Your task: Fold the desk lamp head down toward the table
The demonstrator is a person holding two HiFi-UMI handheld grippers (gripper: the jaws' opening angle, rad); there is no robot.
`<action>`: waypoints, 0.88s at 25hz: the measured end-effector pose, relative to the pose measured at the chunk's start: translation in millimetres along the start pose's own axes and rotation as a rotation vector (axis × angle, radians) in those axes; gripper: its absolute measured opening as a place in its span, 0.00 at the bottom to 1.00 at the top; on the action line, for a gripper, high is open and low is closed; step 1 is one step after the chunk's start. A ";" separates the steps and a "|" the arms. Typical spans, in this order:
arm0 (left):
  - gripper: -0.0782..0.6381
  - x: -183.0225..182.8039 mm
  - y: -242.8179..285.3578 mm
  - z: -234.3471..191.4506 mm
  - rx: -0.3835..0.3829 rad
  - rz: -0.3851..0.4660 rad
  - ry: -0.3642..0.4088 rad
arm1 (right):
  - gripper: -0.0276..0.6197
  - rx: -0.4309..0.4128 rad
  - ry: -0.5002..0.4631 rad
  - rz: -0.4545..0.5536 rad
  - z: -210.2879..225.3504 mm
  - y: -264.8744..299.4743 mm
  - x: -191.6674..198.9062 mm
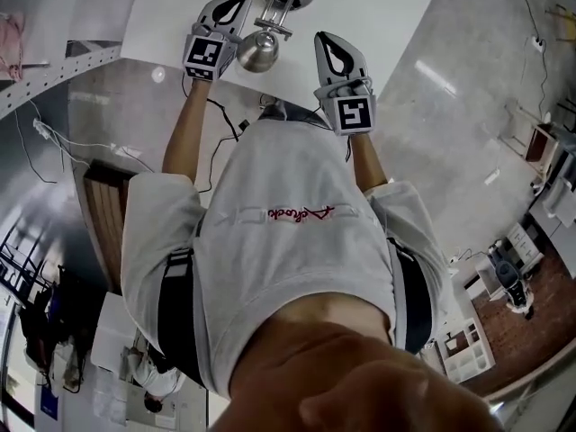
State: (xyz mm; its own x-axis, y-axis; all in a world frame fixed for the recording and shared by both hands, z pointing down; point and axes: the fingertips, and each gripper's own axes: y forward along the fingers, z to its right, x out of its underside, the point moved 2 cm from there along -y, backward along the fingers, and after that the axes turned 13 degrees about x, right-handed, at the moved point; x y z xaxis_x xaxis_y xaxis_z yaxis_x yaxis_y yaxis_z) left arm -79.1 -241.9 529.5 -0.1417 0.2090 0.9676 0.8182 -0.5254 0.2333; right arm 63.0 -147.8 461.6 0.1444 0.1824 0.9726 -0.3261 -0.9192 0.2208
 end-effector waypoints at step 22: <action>0.43 -27.6 97.6 6.8 0.192 -0.001 0.116 | 0.38 -0.110 -0.068 0.018 -7.4 47.7 -5.2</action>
State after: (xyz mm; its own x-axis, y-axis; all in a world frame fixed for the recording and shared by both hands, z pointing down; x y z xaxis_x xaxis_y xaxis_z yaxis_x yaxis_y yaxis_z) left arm 8.5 -293.3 524.9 -0.1966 0.1076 0.9746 0.9075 -0.3562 0.2224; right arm 39.7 -190.0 467.7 0.1990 0.1384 0.9702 -0.4288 -0.8779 0.2132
